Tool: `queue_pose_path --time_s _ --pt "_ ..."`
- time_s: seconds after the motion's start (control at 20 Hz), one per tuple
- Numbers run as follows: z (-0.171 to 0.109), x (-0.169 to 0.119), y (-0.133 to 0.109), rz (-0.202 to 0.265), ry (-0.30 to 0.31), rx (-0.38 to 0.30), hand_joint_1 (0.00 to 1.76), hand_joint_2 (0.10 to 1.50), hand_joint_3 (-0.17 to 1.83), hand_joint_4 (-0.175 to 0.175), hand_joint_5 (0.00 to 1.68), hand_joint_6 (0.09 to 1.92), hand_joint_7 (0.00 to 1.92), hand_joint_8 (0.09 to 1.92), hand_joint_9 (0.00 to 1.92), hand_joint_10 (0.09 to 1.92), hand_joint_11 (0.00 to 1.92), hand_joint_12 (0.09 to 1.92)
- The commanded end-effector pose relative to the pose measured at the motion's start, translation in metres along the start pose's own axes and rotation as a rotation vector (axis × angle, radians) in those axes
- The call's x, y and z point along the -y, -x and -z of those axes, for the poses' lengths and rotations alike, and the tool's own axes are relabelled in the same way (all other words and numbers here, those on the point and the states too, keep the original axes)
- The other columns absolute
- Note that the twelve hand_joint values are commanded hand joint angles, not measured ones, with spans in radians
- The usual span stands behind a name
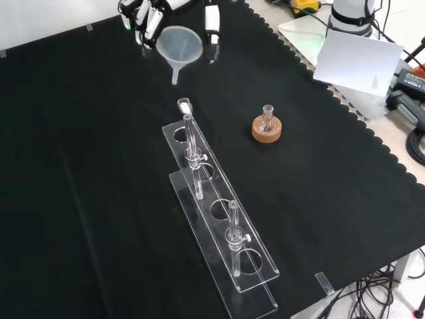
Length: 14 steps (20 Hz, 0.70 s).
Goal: Place the funnel on the round-bottom flask.
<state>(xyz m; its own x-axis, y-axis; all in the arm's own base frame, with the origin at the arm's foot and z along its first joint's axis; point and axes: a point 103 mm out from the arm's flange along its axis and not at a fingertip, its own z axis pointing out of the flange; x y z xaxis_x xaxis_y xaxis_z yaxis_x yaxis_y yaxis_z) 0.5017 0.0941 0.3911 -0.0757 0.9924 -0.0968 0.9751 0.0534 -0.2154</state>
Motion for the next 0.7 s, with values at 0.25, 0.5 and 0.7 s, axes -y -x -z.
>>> queue_pose_path --time_s 0.25,0.5,0.7 --pt "-0.007 0.002 -0.012 -0.059 -0.008 -0.031 0.85 0.6 0.53 0.175 0.89 0.56 1.05 0.58 0.69 0.41 0.0 1.26" --pt "-0.018 0.015 -0.001 -0.085 0.015 -0.085 0.86 0.6 0.53 0.175 0.89 0.56 1.05 0.58 0.69 0.4 0.0 1.25" --pt "-0.025 0.027 0.003 -0.079 0.018 -0.09 0.87 0.6 0.54 0.175 0.9 0.56 1.06 0.58 0.7 0.4 0.0 1.25"
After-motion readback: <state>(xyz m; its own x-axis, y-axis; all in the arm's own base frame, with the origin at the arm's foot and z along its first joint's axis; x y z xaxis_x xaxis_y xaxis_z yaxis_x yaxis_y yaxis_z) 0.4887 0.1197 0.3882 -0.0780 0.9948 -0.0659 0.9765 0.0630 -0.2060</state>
